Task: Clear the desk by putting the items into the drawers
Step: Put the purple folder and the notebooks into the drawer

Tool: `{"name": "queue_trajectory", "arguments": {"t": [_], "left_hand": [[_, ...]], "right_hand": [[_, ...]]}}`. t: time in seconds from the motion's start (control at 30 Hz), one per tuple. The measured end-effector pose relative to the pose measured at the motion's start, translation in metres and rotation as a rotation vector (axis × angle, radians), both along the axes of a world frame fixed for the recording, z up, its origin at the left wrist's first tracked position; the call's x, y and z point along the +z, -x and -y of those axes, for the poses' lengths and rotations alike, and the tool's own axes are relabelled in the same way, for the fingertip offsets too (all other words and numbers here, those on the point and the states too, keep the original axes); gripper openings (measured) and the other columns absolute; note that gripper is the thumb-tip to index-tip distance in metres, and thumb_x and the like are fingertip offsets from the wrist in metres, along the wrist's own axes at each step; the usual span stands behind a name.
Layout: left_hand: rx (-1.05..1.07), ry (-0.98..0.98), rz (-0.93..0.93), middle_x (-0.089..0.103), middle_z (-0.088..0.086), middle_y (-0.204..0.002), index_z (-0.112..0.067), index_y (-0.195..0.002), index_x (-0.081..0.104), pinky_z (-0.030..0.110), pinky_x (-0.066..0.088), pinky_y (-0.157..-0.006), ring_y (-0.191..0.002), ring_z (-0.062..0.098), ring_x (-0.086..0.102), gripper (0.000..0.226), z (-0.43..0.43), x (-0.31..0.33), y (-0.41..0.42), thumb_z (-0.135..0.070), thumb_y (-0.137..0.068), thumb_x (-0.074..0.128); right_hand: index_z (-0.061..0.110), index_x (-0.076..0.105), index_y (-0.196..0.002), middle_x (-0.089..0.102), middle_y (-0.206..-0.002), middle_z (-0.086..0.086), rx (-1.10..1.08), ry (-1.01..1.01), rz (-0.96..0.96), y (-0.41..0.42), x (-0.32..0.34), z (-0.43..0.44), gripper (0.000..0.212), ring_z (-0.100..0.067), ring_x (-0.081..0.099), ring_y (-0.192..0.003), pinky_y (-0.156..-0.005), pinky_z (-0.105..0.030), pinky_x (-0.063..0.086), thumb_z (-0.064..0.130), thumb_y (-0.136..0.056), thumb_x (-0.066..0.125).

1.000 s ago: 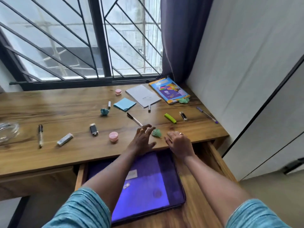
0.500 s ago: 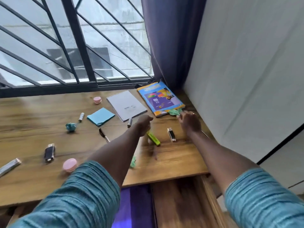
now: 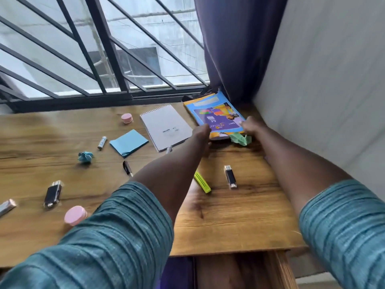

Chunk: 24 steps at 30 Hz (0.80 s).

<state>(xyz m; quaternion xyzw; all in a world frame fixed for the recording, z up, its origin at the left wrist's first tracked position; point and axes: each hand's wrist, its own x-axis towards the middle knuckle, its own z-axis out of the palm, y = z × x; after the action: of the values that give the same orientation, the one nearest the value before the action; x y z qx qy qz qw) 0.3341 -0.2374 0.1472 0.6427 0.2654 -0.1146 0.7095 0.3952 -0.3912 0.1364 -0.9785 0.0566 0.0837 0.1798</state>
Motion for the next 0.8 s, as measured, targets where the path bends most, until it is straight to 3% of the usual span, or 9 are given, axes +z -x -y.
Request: {"name": "queue_trajectory", "arguments": {"t": [0.1,0.2,0.27,0.3,0.33,0.4,0.53,0.67,0.8], "left_hand": [[-0.006,0.061,0.043,0.046,0.007,-0.07,-0.009,-0.073,0.043,0.03,0.047,-0.056,-0.062,0.018,0.05,0.022,0.002,0.003,-0.011,-0.001,-0.093,0.041],[0.027,0.123,0.134,0.057,0.007,-0.054,-0.004,-0.079,0.048,0.022,0.047,-0.035,-0.039,0.015,0.058,0.026,0.004,0.019,-0.016,0.012,-0.092,0.032],[0.023,0.162,0.198,0.063,-0.003,-0.045,-0.004,-0.089,0.053,0.015,0.049,-0.041,-0.036,0.004,0.059,0.027,0.003,0.028,-0.019,0.013,-0.091,0.032],[0.019,0.169,0.229,0.066,-0.004,-0.052,-0.002,-0.093,0.056,0.014,0.051,-0.049,-0.044,0.003,0.061,0.026,0.002,0.034,-0.018,0.013,-0.091,0.035],[0.033,0.194,0.242,0.067,0.001,-0.061,0.0,-0.094,0.057,0.017,0.054,-0.055,-0.052,0.008,0.063,0.024,0.001,0.039,-0.017,0.012,-0.091,0.037],[0.092,0.257,0.272,0.063,0.012,-0.074,0.0,-0.091,0.055,0.021,0.054,-0.048,-0.061,0.019,0.061,0.022,-0.001,0.055,-0.007,0.013,-0.089,0.038],[0.128,0.364,0.374,0.054,0.018,-0.076,0.004,-0.099,0.046,0.021,0.053,-0.04,-0.044,0.021,0.064,0.019,-0.008,0.091,0.021,0.013,-0.091,0.032],[0.07,0.436,0.39,0.054,0.022,-0.078,0.009,-0.079,0.047,0.023,0.055,-0.046,-0.067,0.029,0.058,0.018,-0.021,0.122,0.062,0.01,-0.091,0.033],[-0.025,0.496,0.385,0.053,0.019,-0.08,0.002,-0.077,0.047,0.021,0.055,-0.046,-0.071,0.026,0.055,0.024,-0.039,0.155,0.104,-0.005,-0.098,0.037]], "right_hand": [[0.004,0.061,-0.107,0.059,-0.121,-0.02,-0.029,-0.166,0.089,-0.008,-0.007,0.012,0.037,-0.032,0.056,-0.111,-0.088,-0.032,0.044,0.033,-0.097,0.04],[0.013,0.059,-0.099,0.058,-0.099,-0.007,0.081,-0.216,0.192,-0.005,-0.009,0.021,0.05,-0.022,0.056,-0.095,-0.077,-0.031,0.04,0.057,-0.091,0.038],[0.02,0.055,-0.105,0.051,-0.096,0.0,0.21,-0.236,0.258,0.006,-0.004,0.022,0.059,-0.015,0.048,-0.09,-0.077,-0.032,0.039,0.072,-0.08,0.041],[0.021,0.056,-0.113,0.052,-0.099,0.001,0.251,-0.241,0.284,0.012,0.001,0.022,0.064,-0.014,0.048,-0.092,-0.081,-0.033,0.041,0.073,-0.076,0.048],[0.022,0.056,-0.121,0.057,-0.103,-0.001,0.278,-0.197,0.336,0.017,0.006,0.018,0.066,-0.017,0.052,-0.096,-0.086,-0.034,0.043,0.068,-0.075,0.057],[0.018,0.053,-0.131,0.064,-0.115,-0.01,0.342,-0.063,0.457,0.027,0.017,0.011,0.062,-0.027,0.058,-0.106,-0.09,-0.036,0.047,0.049,-0.079,0.067],[0.018,0.048,-0.137,0.066,-0.116,-0.016,0.295,0.089,0.712,0.056,0.049,-0.019,0.045,-0.035,0.063,-0.101,-0.079,-0.04,0.05,0.026,-0.093,0.054],[0.011,0.07,-0.102,0.072,-0.075,-0.012,0.309,0.078,1.074,0.099,0.078,-0.037,0.021,-0.034,0.067,-0.055,-0.042,-0.034,0.051,0.015,-0.085,0.058],[0.009,0.071,-0.089,0.071,-0.068,-0.008,0.303,0.092,1.158,0.137,0.107,-0.05,0.021,-0.032,0.065,-0.048,-0.036,-0.03,0.048,0.015,-0.083,0.052]]}}
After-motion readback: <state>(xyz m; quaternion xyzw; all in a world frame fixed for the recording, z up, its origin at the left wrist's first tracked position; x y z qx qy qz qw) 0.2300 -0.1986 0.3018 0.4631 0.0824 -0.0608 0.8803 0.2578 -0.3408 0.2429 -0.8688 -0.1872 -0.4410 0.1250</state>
